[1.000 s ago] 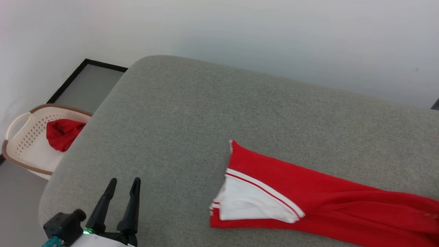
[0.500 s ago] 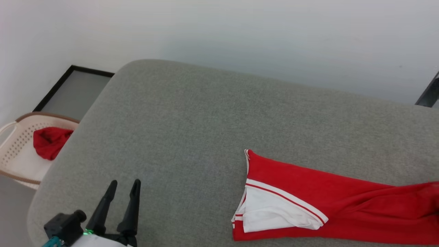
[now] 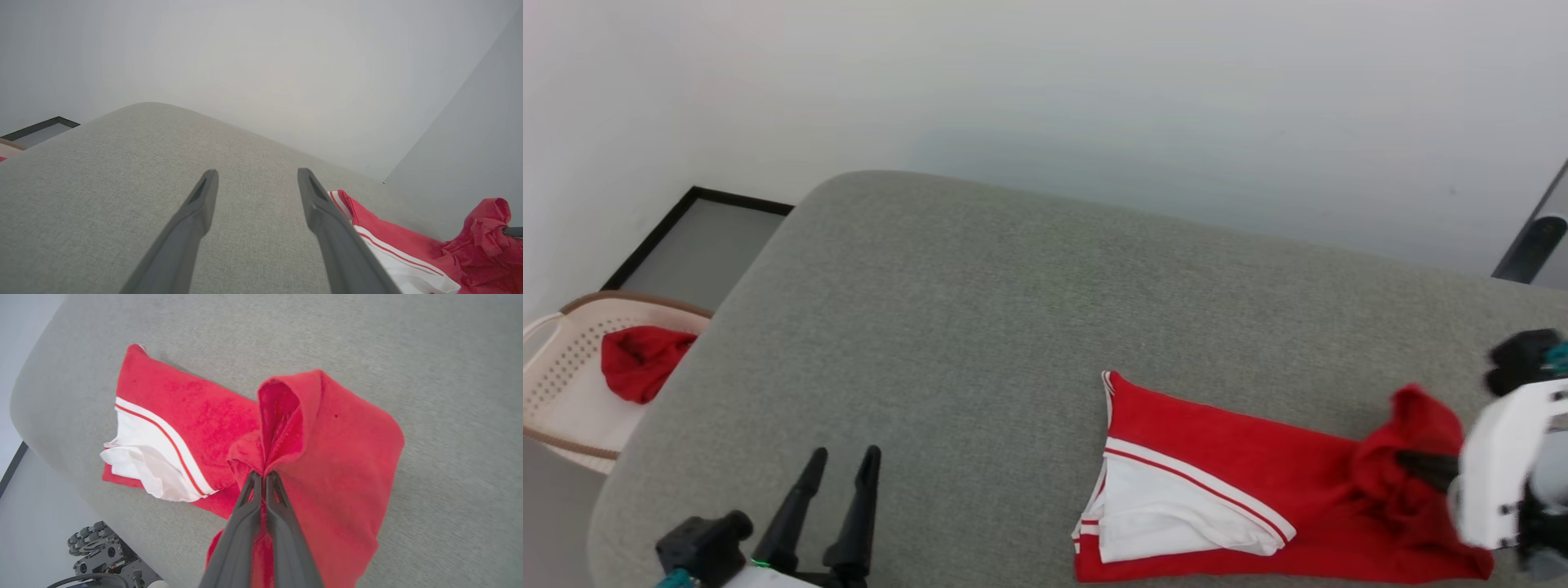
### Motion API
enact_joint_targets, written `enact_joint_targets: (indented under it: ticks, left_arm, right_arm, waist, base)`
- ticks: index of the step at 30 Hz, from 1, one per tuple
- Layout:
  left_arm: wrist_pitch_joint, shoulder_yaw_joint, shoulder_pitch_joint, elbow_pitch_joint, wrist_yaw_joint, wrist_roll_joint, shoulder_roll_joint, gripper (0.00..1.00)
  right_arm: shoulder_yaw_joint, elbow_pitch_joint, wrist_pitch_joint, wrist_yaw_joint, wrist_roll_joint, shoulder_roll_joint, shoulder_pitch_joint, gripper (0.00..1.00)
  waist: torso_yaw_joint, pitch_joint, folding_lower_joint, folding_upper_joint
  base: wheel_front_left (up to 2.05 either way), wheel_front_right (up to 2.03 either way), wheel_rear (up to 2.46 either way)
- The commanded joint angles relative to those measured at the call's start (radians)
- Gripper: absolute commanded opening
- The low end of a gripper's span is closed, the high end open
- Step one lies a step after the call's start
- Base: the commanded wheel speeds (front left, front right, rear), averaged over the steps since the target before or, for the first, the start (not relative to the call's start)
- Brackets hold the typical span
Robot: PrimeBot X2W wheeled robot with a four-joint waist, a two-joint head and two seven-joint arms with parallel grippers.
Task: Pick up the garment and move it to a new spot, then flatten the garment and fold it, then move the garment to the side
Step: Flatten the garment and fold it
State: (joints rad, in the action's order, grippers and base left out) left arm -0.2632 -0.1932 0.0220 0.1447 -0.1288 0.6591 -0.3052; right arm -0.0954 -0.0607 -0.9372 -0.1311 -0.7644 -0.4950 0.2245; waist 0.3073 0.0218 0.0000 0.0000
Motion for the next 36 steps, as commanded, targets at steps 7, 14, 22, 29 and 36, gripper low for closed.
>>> enact_joint_targets:
  ticks: [7, 14, 22, 29, 36]
  left_arm:
    - [-0.001, -0.043, -0.025, 0.020, -0.003, 0.019, 0.007, 1.00]
    - [-0.001, -0.067, -0.049, 0.043, -0.003, 0.036, 0.014, 1.00]
    - [-0.001, -0.084, -0.073, 0.056, -0.003, 0.049, 0.027, 1.00]
    - [-0.001, -0.094, -0.095, 0.072, -0.003, 0.053, 0.036, 1.00]
    - [-0.001, -0.092, -0.103, 0.082, -0.003, 0.055, 0.039, 1.00]
  right_arm:
    - [-0.126, -0.005, 0.016, 0.001, 0.014, 0.079, 0.059, 0.00]
    - [-0.245, -0.086, 0.063, 0.001, 0.030, 0.152, 0.131, 0.00]
    - [-0.368, -0.196, 0.124, 0.001, 0.057, 0.203, 0.212, 0.00]
    - [-0.453, -0.293, 0.182, 0.001, 0.053, 0.238, 0.268, 0.00]
    - [-0.528, -0.358, 0.242, 0.001, 0.050, 0.238, 0.325, 1.00]
  waist:
    - [0.055, 0.005, 0.0000, 0.0000]
    - [0.101, -0.001, 0.0000, 0.0000]
    - [0.127, -0.016, 0.0000, 0.0000]
    - [0.133, -0.028, 0.0000, 0.0000]
    - [0.120, -0.036, 0.0000, 0.0000]
  base:
    - [0.00, 0.00, 0.00]
    - [0.00, 0.00, 0.00]
    - [0.00, 0.00, 0.00]
    - [0.00, 0.00, 0.00]
    - [0.00, 0.00, 0.00]
